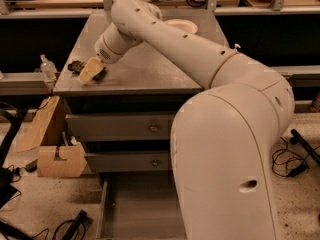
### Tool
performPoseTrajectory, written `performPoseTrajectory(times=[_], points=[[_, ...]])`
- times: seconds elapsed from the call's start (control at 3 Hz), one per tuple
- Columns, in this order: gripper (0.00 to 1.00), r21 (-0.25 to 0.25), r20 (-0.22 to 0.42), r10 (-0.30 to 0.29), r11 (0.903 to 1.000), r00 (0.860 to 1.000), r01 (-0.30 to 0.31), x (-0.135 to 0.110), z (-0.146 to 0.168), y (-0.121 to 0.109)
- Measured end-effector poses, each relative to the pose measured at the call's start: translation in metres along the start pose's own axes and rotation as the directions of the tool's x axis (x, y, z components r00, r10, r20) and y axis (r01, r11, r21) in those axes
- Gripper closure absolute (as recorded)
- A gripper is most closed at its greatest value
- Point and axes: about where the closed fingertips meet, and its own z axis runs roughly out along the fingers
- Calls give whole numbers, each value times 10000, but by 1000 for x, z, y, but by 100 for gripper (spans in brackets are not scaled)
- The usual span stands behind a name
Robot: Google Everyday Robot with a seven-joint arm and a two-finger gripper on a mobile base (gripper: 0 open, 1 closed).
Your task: Place rxbar chocolate into bottom drawer
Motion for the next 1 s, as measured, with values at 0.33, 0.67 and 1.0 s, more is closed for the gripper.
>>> performPoseTrajectory(times=[0.33,0.67,1.0], points=[[42,29,-205,80,10000,9998,-79,8,9,4],[66,29,-205,80,10000,9998,-79,4,4,3],[87,29,-205,79,10000,9998,-79,1,1,3]])
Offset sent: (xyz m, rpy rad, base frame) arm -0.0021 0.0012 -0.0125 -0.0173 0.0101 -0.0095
